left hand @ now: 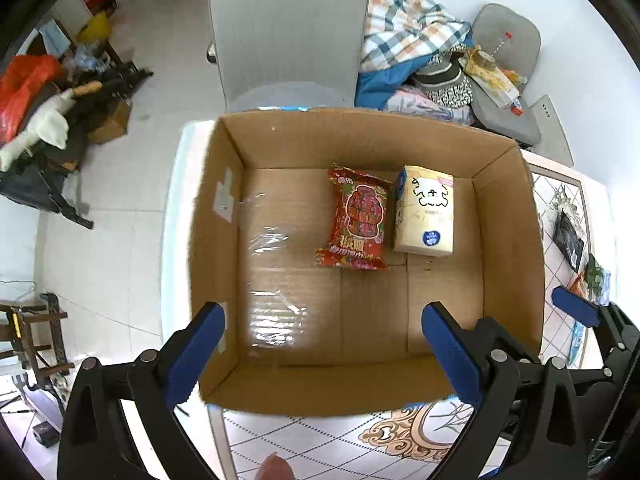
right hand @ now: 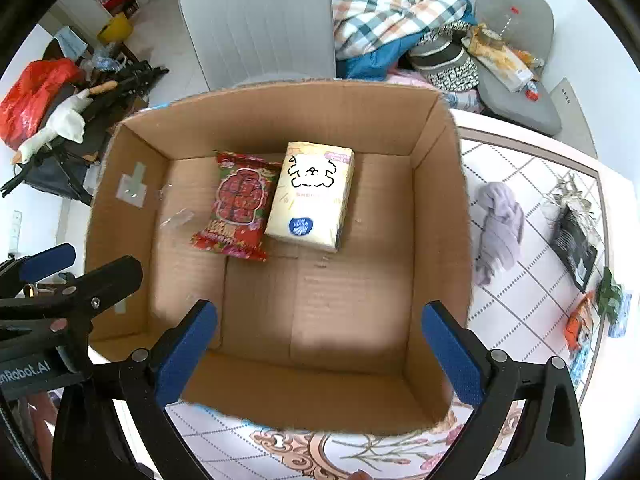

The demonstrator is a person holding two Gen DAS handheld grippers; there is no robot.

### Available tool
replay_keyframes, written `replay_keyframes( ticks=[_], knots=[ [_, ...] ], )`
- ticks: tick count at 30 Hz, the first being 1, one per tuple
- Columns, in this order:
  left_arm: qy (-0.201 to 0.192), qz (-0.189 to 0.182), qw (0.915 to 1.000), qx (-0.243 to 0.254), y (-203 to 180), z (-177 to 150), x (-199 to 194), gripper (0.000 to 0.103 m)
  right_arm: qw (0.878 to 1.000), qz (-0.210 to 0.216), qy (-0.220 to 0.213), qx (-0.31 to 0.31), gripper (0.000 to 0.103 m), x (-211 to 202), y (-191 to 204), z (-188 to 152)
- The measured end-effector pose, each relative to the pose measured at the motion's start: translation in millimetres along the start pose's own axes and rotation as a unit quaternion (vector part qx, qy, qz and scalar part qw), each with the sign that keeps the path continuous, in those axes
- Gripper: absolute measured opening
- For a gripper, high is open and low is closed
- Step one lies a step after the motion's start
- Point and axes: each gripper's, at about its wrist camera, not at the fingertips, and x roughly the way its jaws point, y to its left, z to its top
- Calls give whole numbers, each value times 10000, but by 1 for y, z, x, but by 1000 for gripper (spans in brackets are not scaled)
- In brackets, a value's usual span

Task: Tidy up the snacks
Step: 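Grasp the lilac towel with the left tool while the right tool grasps the green snack bag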

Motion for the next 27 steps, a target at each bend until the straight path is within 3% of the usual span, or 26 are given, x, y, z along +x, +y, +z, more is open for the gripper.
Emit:
replay_keyframes(
  ticks=[9,18,23,27],
  knots=[
    [-362,44,9993,18,-5,-41,-49,101,9992,73,-384,-46,103,-58,-2,-38],
    [-569,2,9983,84,-38,-58,-86,101,9968,534,-590,17,103,-99,-22,-70],
    [-785,79,9959,432,-89,-54,-102,101,9938,719,-811,226,103,-116,-65,-77],
    [-822,109,9931,833,-151,-43,-96,101,9929,423,-959,553,103,-129,-133,-80]
  ],
)
